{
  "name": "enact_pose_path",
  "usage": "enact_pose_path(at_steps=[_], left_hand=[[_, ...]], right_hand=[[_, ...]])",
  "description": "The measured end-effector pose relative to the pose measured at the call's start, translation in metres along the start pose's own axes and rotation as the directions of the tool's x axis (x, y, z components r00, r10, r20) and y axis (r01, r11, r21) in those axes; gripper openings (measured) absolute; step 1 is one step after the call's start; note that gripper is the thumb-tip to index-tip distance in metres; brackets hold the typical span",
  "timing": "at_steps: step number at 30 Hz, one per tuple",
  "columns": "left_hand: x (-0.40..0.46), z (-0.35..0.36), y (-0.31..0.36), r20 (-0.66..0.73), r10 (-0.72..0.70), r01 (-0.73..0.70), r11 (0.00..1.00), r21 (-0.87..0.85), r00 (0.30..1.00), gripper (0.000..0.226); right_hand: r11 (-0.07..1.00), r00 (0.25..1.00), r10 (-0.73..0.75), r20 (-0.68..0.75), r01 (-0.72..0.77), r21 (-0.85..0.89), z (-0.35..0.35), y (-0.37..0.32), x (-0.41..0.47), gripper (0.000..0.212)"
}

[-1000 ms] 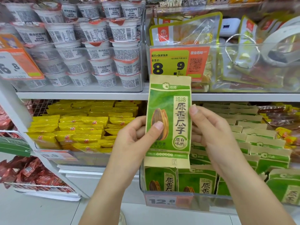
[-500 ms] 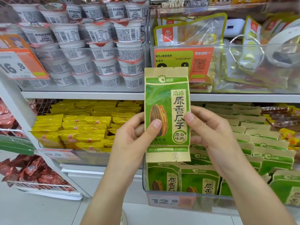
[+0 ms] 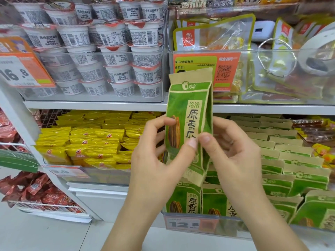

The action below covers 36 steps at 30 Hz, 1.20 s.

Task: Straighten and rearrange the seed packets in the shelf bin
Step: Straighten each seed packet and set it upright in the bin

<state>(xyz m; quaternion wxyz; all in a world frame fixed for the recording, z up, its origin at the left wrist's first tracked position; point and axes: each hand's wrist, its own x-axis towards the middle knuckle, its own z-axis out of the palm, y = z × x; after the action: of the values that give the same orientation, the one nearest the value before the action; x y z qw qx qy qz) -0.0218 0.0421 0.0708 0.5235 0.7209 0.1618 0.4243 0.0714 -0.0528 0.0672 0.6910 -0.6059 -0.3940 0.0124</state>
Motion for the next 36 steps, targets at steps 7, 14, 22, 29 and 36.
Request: enact_pose_path(at_steps=[7,14,22,29,36], left_hand=[[0.0,-0.003,0.001,0.106,-0.068,0.077,0.993,-0.087,0.992,0.045],[-0.002,0.002,0.0,0.23,-0.12,0.142,0.987,-0.081,0.966,0.034],[0.001,-0.004,0.0,0.276,-0.162,0.209,0.966,-0.152,0.947,0.046],[0.0,-0.002,0.0,0.168,-0.143,0.178,0.96,-0.216,0.975,0.044],[0.003,-0.002,0.0,-0.102,-0.081,0.041,0.939,-0.341,0.991,0.03]], right_hand=[[0.992,0.997,0.07,0.04,-0.074,0.103,0.0,-0.005,0.002,0.021],[0.903,0.946,0.311,0.086,-0.323,0.285,0.001,-0.005,0.008,0.054],[0.889,0.932,0.356,0.061,-0.359,0.285,0.0,-0.001,0.009,0.041],[0.891,0.938,0.309,0.158,-0.344,0.296,0.001,-0.001,0.007,0.04],[0.937,0.858,0.218,0.465,-0.317,0.147,0.005,0.002,0.001,0.086]])
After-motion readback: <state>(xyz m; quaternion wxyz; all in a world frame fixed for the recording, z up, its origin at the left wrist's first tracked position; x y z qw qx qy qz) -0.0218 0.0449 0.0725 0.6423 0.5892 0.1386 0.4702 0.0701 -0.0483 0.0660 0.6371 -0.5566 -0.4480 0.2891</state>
